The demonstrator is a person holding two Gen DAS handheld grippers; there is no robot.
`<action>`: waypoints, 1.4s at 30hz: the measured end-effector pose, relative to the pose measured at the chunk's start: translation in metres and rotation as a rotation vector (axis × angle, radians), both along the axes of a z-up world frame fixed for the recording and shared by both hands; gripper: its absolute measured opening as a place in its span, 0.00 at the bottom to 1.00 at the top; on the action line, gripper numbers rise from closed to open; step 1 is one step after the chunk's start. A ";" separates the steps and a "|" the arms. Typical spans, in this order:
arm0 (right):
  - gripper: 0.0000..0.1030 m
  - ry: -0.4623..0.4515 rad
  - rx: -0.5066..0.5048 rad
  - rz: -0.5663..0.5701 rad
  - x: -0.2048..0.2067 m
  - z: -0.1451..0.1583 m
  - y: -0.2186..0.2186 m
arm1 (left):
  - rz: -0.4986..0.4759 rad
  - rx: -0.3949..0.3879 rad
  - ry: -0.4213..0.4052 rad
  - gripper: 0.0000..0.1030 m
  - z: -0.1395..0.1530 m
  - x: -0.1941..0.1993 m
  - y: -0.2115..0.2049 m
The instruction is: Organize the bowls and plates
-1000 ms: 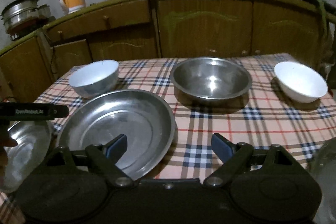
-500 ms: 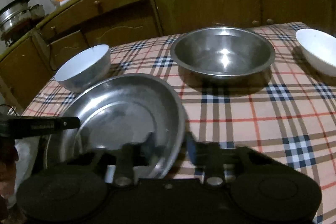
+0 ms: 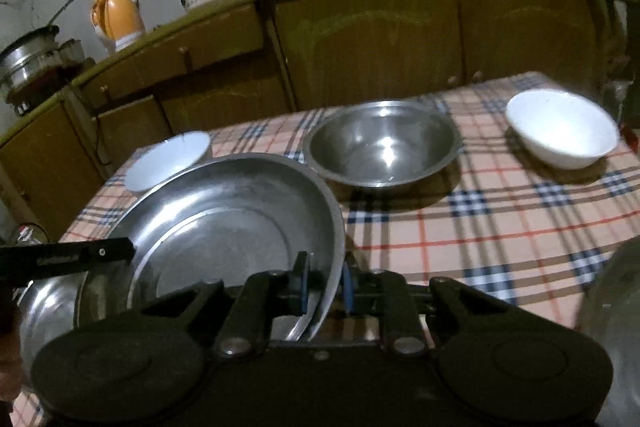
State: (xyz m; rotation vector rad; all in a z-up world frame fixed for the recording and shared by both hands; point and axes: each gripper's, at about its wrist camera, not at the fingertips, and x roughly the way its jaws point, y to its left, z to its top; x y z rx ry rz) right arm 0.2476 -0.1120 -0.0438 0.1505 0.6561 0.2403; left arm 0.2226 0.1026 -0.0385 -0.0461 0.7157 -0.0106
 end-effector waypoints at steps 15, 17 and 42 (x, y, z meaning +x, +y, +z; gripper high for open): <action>0.21 -0.119 -0.011 -0.046 -0.104 0.057 -0.051 | -0.051 -0.010 -0.091 0.17 0.038 -0.087 -0.044; 0.21 -0.128 -0.012 -0.054 -0.115 0.060 -0.056 | -0.059 -0.003 -0.101 0.17 0.040 -0.097 -0.049; 0.21 -0.124 -0.030 -0.091 -0.171 0.052 -0.085 | -0.076 0.018 -0.107 0.18 0.026 -0.139 -0.078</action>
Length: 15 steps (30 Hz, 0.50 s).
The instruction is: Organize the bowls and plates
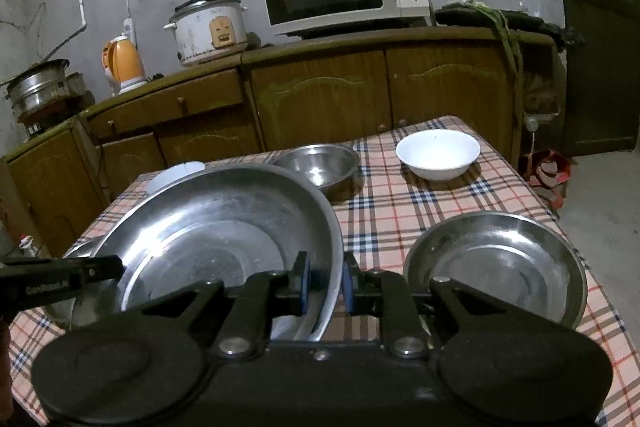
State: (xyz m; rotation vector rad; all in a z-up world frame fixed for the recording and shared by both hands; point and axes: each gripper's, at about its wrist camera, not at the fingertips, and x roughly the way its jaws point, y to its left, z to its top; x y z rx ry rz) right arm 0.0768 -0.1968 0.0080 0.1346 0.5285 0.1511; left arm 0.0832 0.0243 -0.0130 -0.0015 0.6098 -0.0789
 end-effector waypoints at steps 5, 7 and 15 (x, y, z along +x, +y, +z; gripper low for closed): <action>0.22 0.023 -0.002 -0.001 0.004 -0.011 0.000 | 0.005 0.003 0.018 0.18 -0.009 0.003 0.000; 0.22 0.031 -0.002 -0.002 0.006 -0.016 0.000 | 0.007 0.005 0.024 0.18 -0.013 0.005 0.000; 0.22 0.072 -0.006 0.003 0.017 -0.039 0.001 | 0.016 0.012 0.063 0.18 -0.031 0.013 0.000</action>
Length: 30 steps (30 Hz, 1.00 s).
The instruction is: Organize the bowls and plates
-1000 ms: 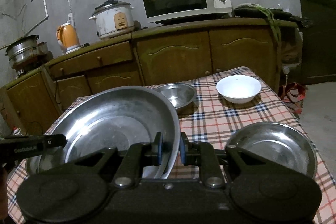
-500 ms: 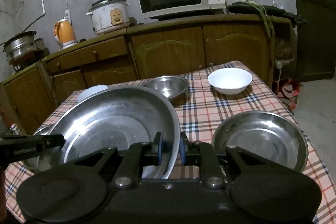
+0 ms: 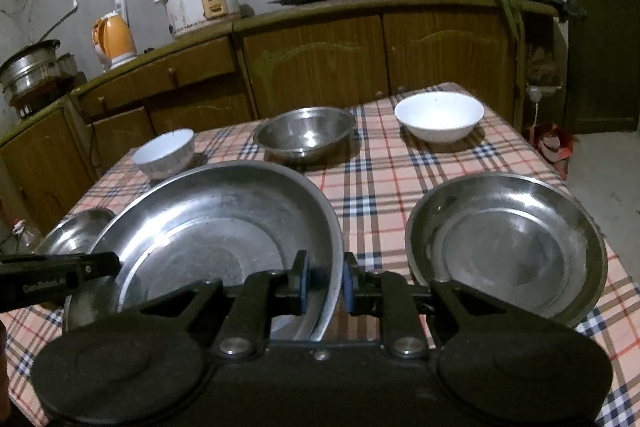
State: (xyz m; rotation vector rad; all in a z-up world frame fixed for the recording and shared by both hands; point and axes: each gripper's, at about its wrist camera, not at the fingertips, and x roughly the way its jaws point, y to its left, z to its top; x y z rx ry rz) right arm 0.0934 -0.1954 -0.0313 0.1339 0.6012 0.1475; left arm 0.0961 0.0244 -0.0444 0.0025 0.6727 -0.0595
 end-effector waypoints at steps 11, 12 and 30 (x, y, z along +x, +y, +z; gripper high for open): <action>0.22 0.056 -0.005 0.004 0.019 -0.034 0.003 | 0.007 0.006 0.049 0.18 -0.029 0.015 0.001; 0.22 0.060 -0.005 0.003 0.021 -0.036 0.003 | 0.008 0.005 0.051 0.18 -0.031 0.017 0.001; 0.23 0.092 -0.015 0.010 0.045 -0.064 0.010 | 0.033 -0.001 0.078 0.19 -0.054 0.036 0.009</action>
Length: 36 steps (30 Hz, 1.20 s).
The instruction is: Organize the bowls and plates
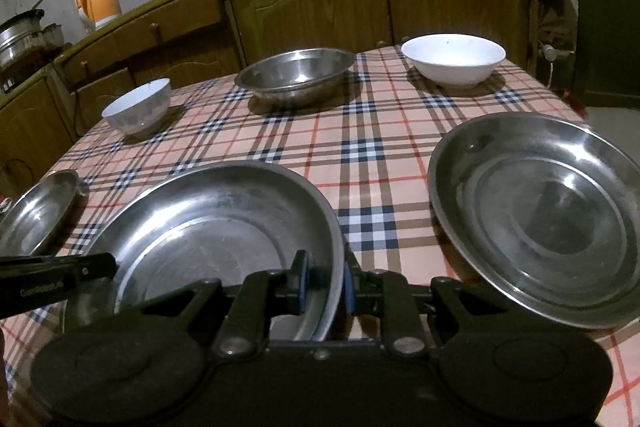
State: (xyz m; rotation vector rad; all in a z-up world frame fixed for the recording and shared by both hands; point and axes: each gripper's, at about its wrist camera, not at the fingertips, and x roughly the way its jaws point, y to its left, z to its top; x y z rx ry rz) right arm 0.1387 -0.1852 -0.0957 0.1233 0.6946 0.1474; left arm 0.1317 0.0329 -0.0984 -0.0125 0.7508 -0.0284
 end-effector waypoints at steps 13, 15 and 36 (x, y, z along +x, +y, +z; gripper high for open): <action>0.24 -0.020 -0.034 -0.009 -0.001 0.002 0.004 | 0.013 -0.010 -0.007 0.22 -0.001 0.001 0.001; 0.27 -0.027 -0.031 -0.016 -0.001 0.005 0.002 | 0.020 -0.008 -0.013 0.24 0.001 0.000 0.002; 0.67 -0.145 -0.036 -0.069 -0.041 0.070 -0.035 | 0.035 -0.026 -0.081 0.62 0.052 -0.022 -0.023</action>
